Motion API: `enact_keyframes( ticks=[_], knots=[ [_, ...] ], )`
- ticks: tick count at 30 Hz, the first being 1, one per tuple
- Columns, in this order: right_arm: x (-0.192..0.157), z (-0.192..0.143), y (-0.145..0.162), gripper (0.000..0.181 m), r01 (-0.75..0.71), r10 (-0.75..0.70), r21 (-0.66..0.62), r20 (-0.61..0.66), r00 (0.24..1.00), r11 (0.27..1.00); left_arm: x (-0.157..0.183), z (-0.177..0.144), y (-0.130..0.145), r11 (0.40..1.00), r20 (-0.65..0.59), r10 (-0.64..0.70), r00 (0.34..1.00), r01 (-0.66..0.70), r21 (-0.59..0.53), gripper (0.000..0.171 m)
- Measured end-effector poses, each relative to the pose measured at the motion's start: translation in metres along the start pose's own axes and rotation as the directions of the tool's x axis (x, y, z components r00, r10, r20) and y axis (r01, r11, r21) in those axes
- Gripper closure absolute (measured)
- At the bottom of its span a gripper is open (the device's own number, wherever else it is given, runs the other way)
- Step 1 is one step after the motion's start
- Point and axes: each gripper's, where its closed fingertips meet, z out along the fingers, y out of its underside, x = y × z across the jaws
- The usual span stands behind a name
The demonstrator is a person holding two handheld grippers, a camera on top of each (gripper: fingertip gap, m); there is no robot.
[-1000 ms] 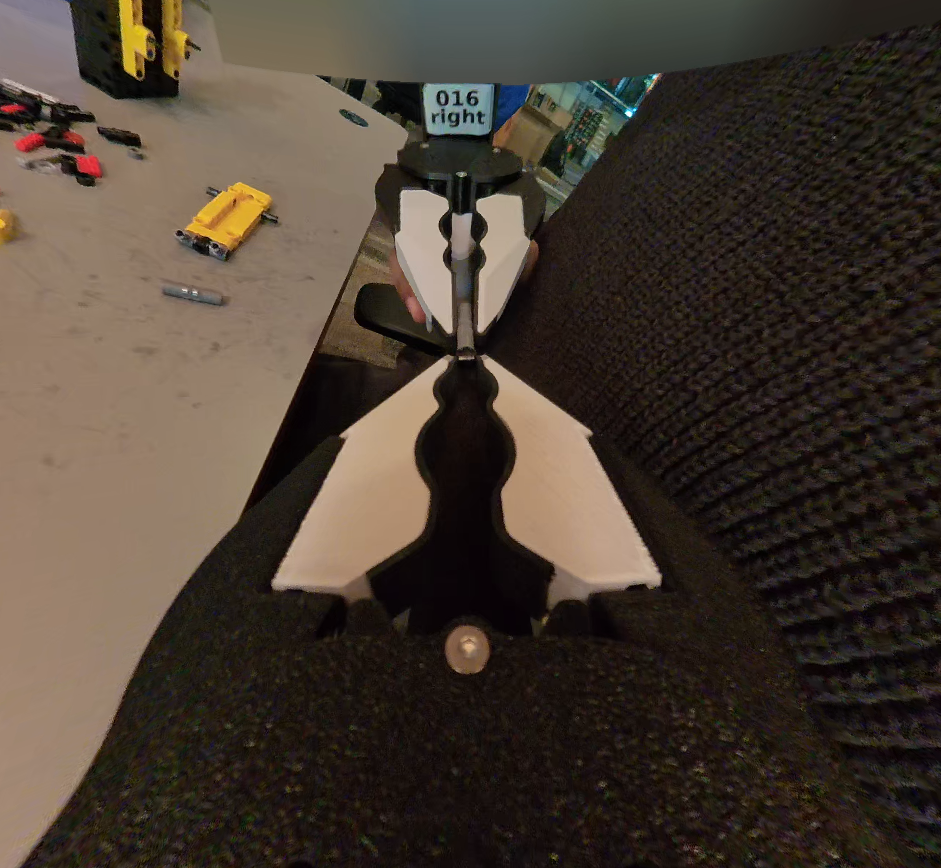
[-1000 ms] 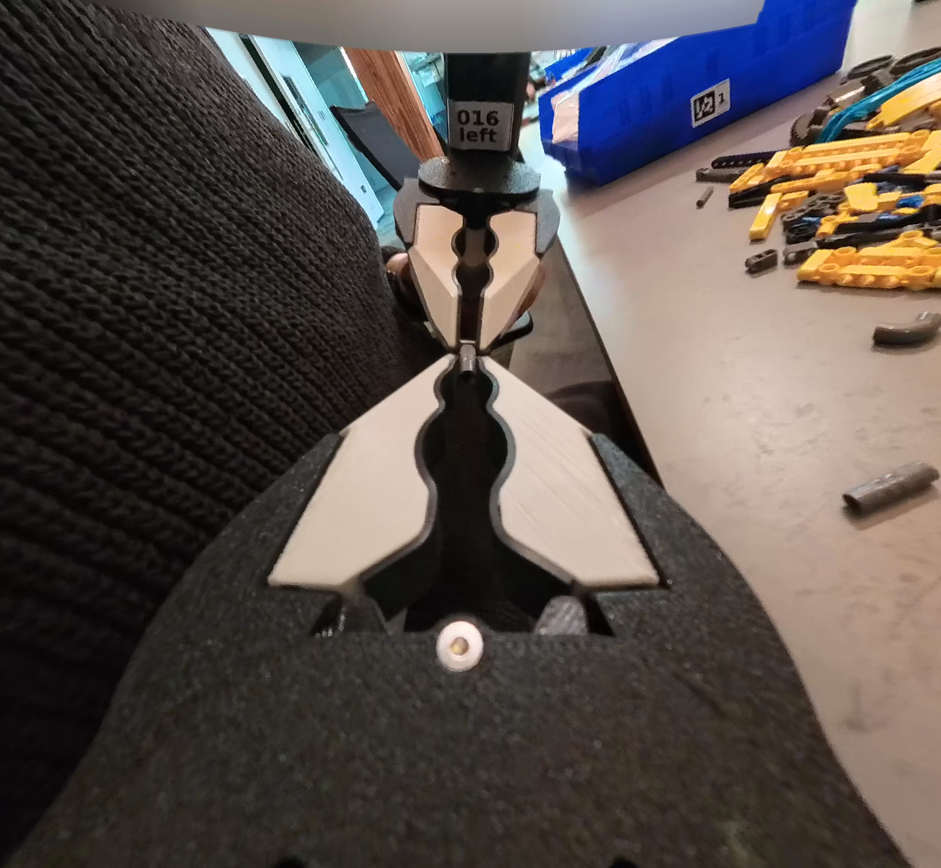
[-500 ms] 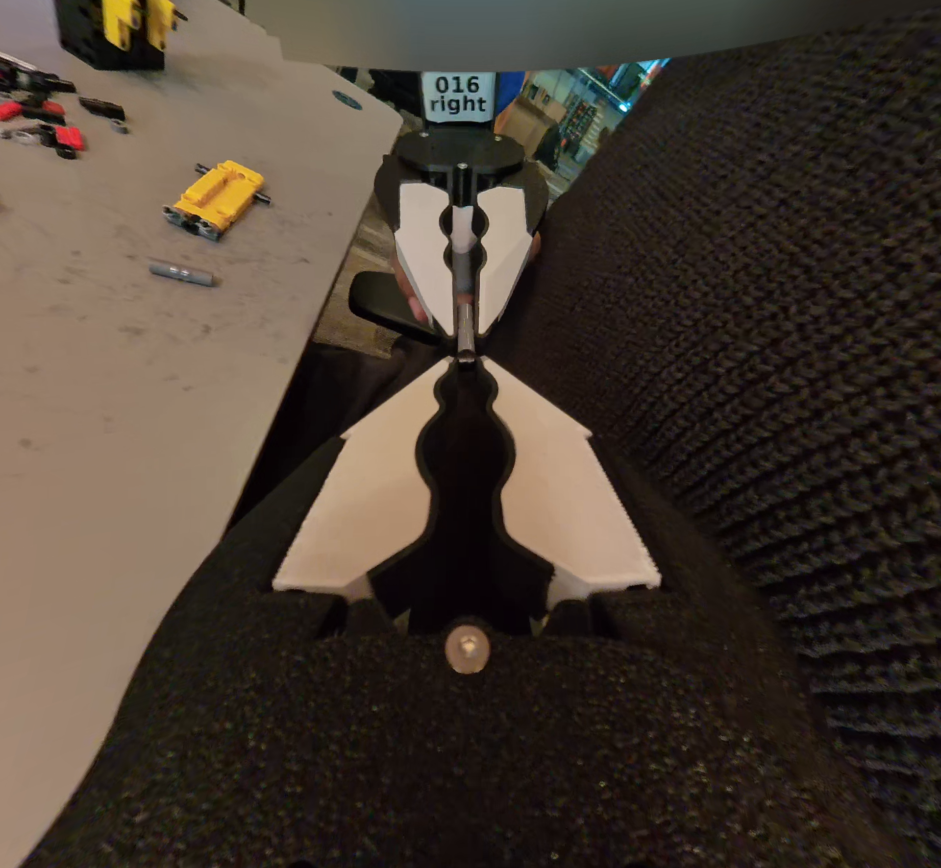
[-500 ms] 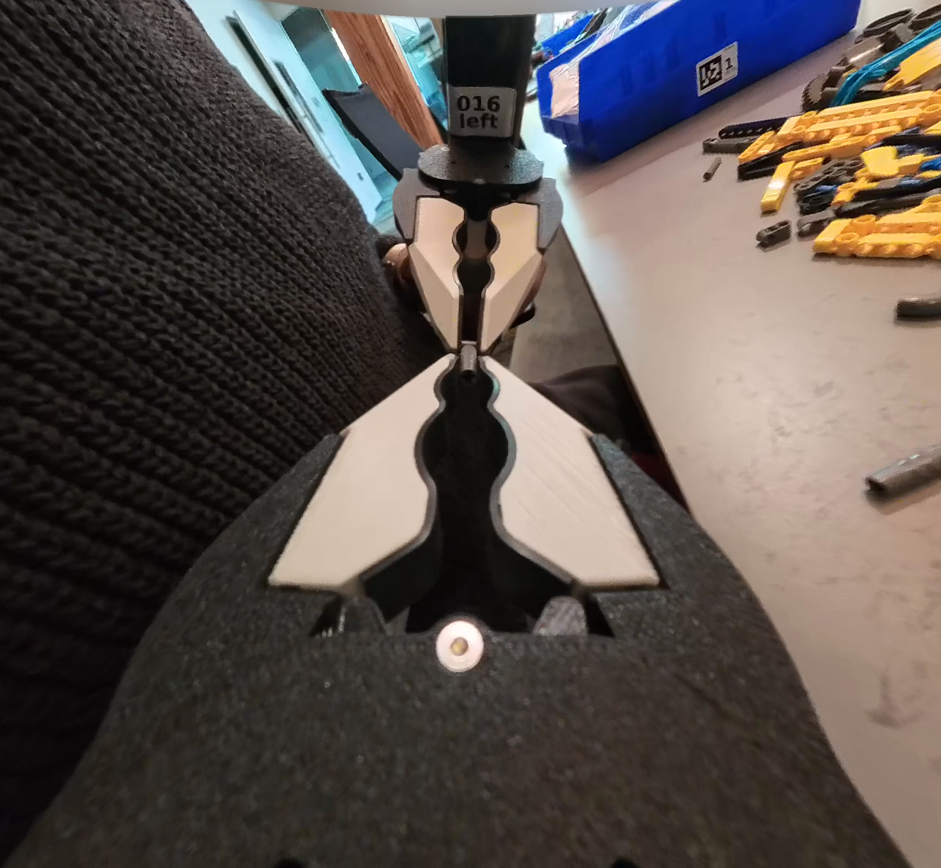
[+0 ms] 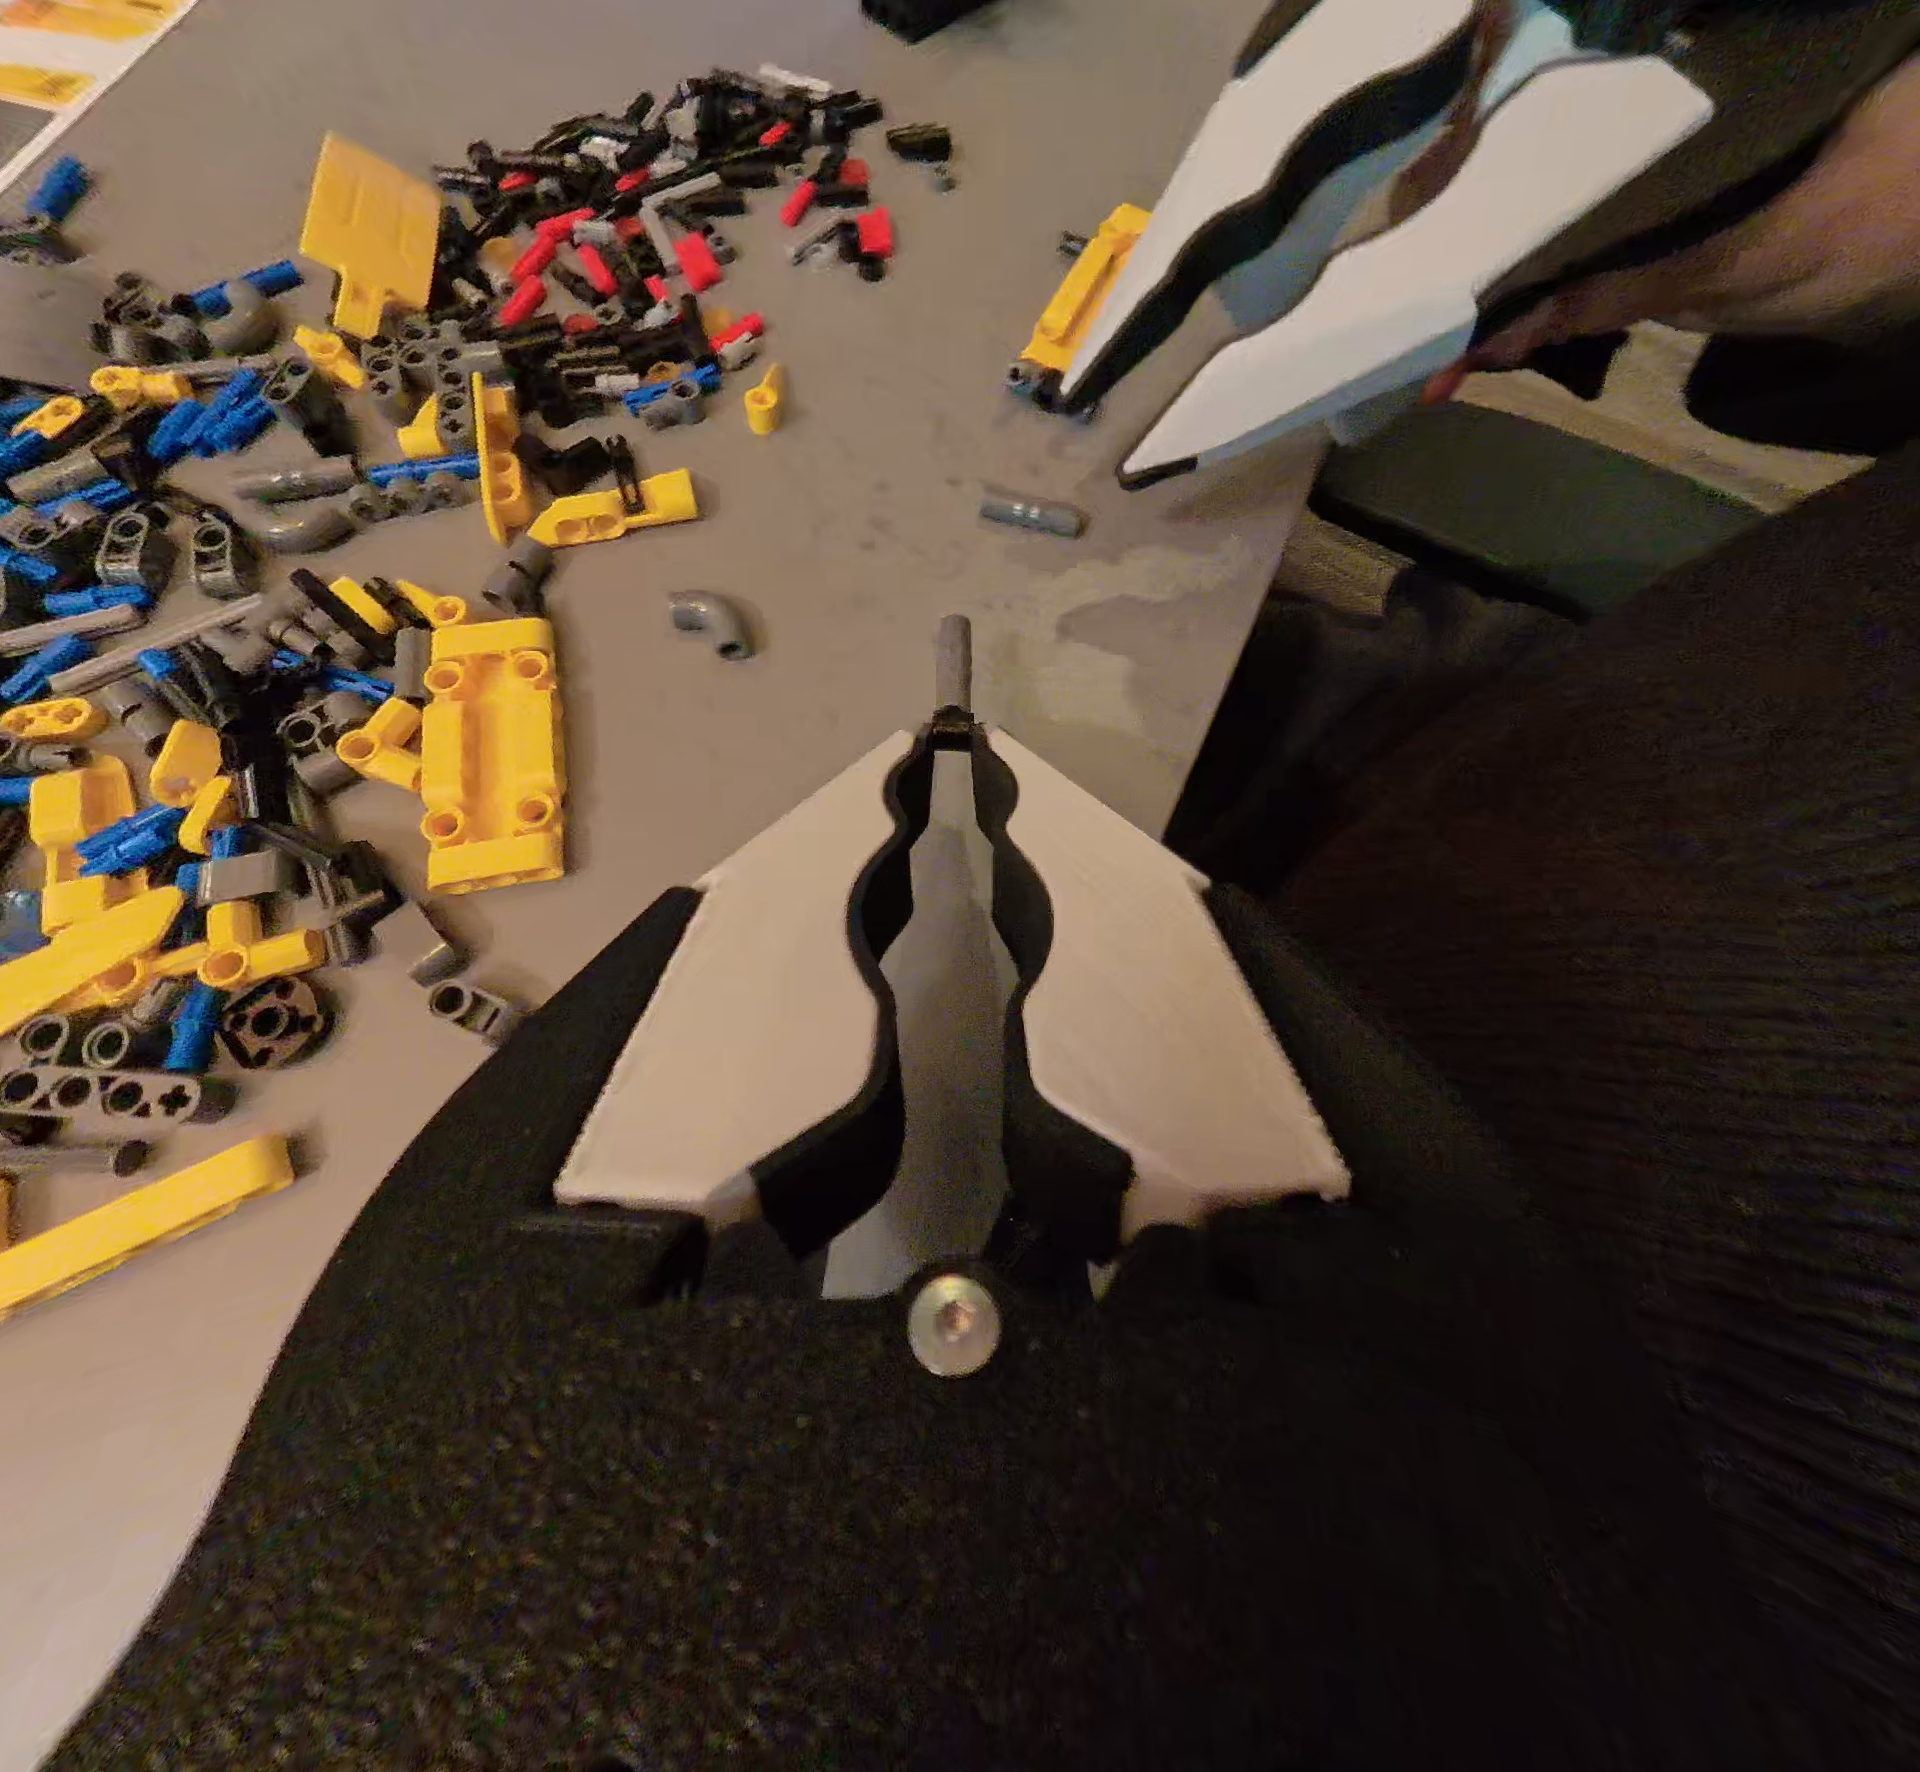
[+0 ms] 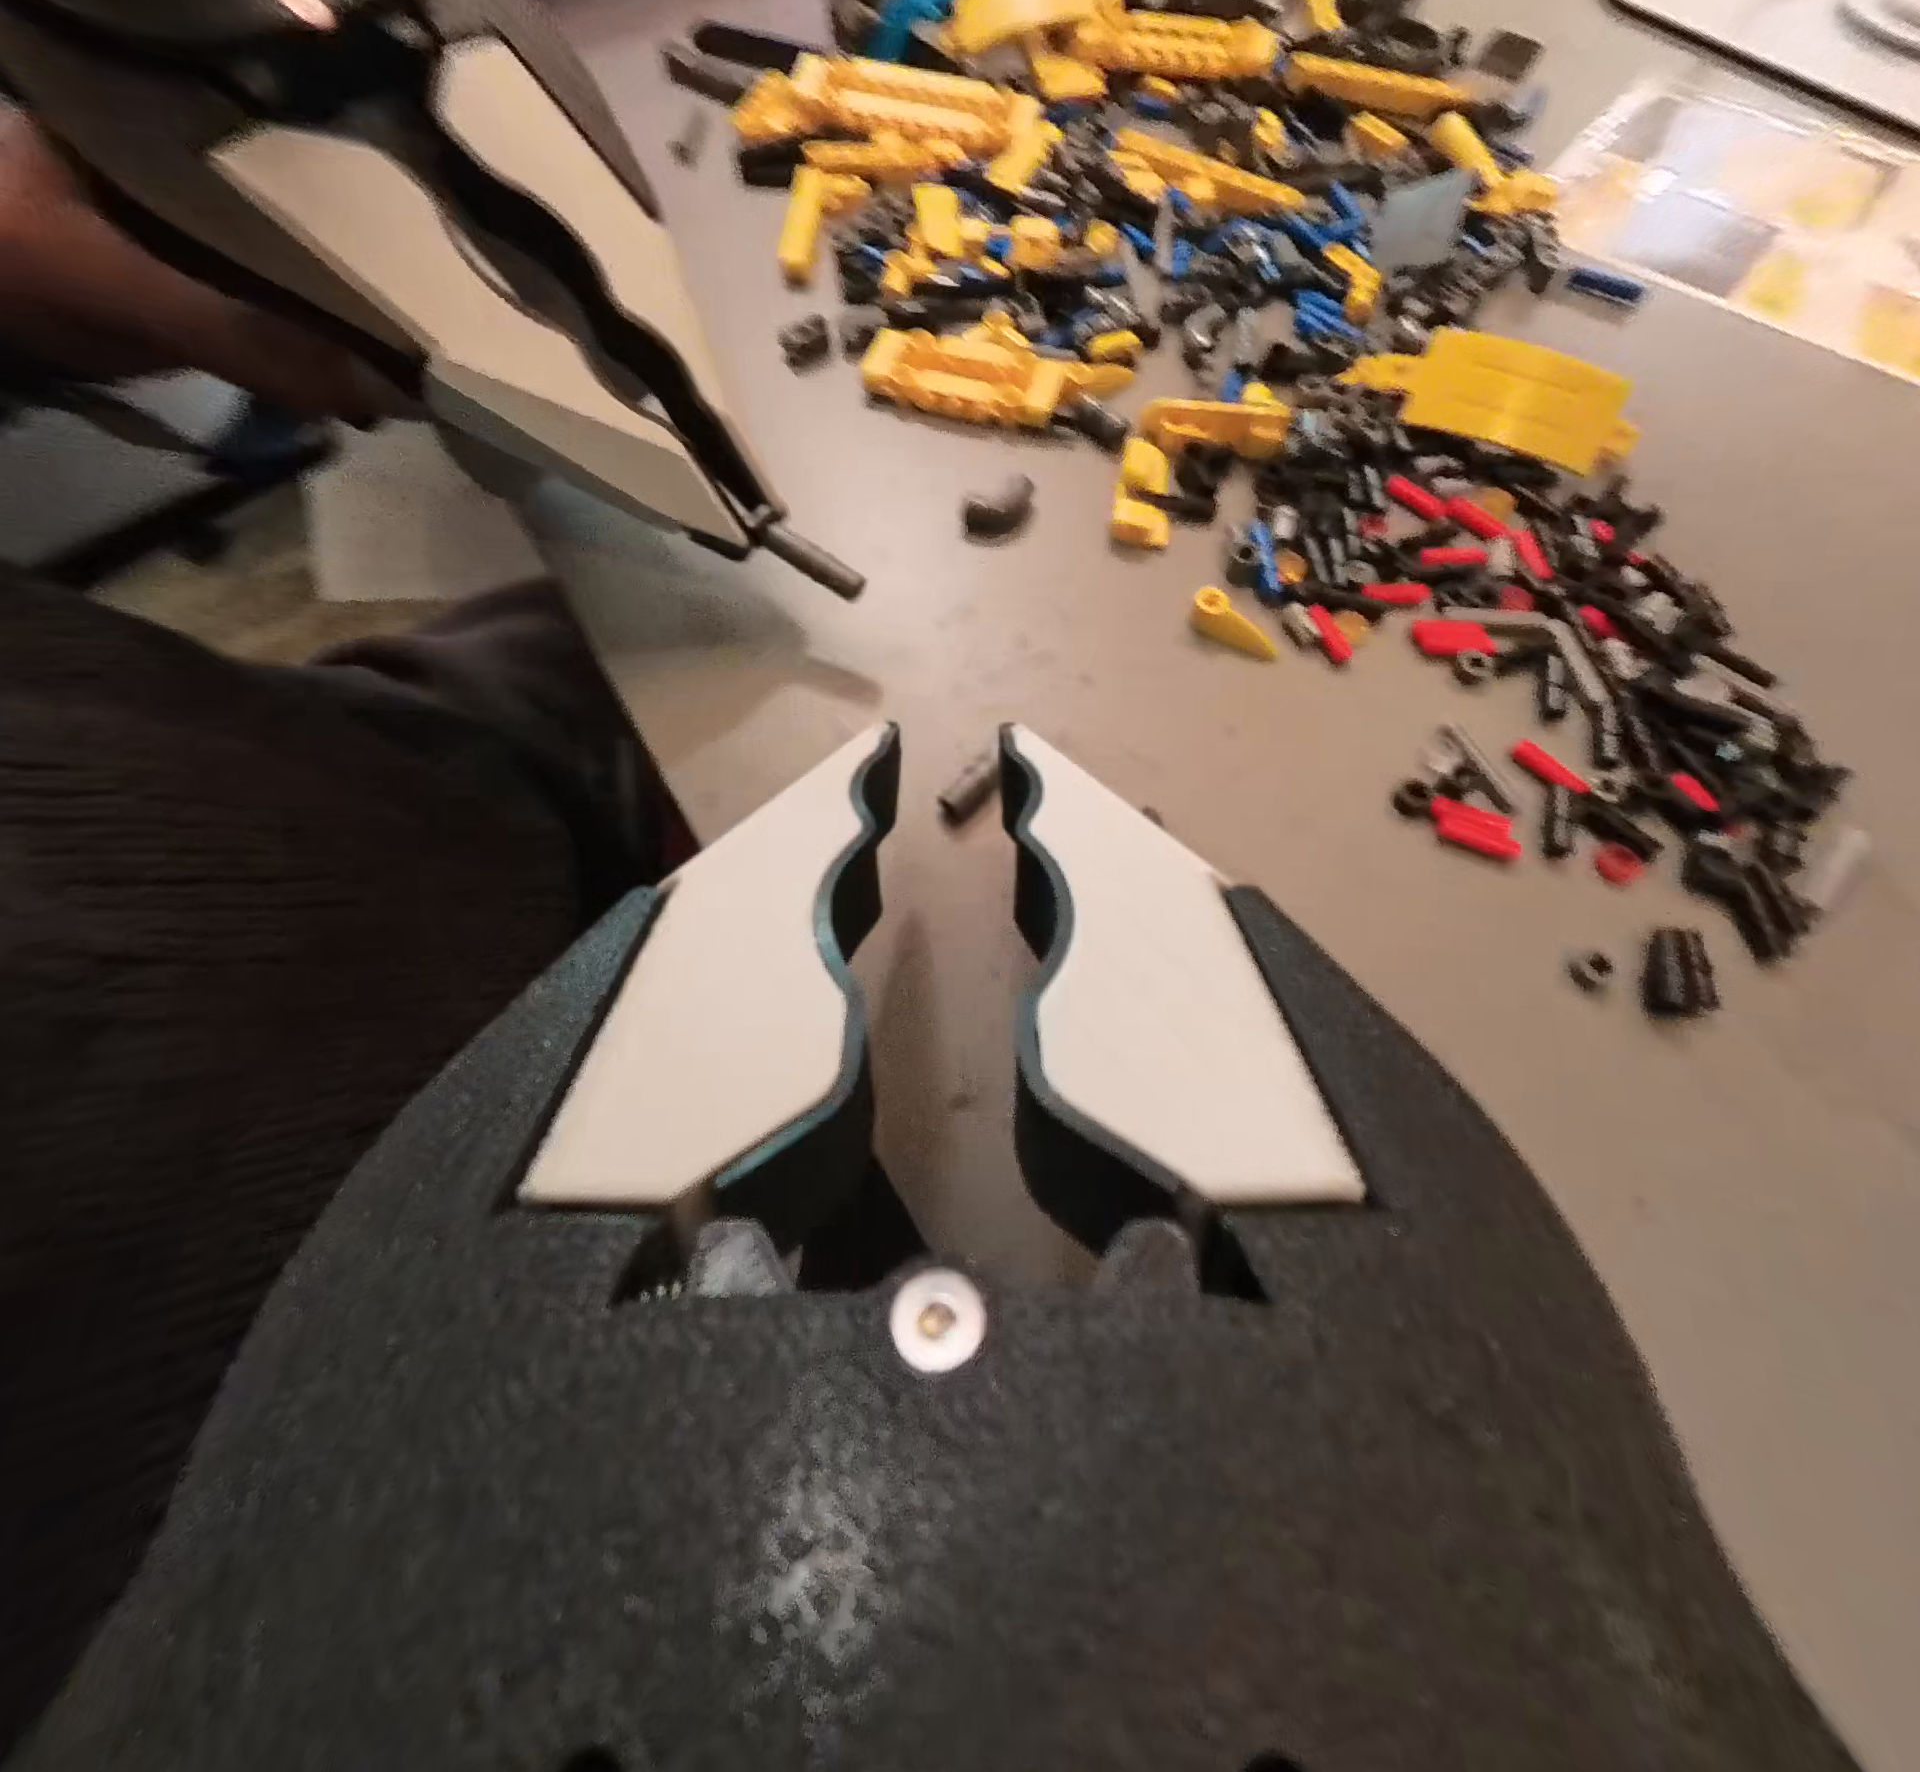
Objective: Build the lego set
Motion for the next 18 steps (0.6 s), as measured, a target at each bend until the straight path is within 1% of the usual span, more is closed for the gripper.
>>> enact_keyframes(
  ticks=[3,5,10,14,15,17,18],
  knots=[
    [0.006,0.006,0.004,0.163,0.062,-0.064,-0.014,-0.126,0.99,0.998,-0.004,0.006,0.001,1.0,0.025,0.012,1.0,-0.012,-0.017,0.166],
    [0.005,0.009,0.004,0.163,0.058,-0.059,-0.012,-0.156,0.986,0.998,-0.004,0.009,0.0,1.0,0.023,0.017,1.0,-0.017,-0.019,0.165],
    [0.005,0.015,0.011,0.163,-0.012,0.005,-0.039,-0.17,0.985,0.999,-0.006,0.018,0.01,0.996,0.018,0.013,1.0,-0.012,-0.083,0.164],
    [0.006,0.018,0.013,0.163,-0.023,0.014,-0.055,-0.168,0.986,0.998,-0.006,0.017,0.009,0.997,0.003,-0.018,1.0,0.018,-0.074,0.163],
    [0.006,0.019,0.013,0.163,-0.035,0.026,-0.053,-0.162,0.987,0.998,-0.007,0.016,0.009,0.997,0.003,-0.023,1.0,0.023,-0.073,0.162],
    [0.006,0.019,0.013,0.163,-0.052,0.043,-0.055,-0.157,0.987,0.997,-0.009,0.015,0.008,0.997,0.022,-0.024,0.999,0.025,-0.068,0.152],
    [0.007,0.02,0.014,0.163,-0.058,0.048,-0.06,-0.157,0.986,0.997,-0.009,0.014,0.008,0.998,0.027,-0.02,0.999,0.022,-0.064,0.151]
  ],
)
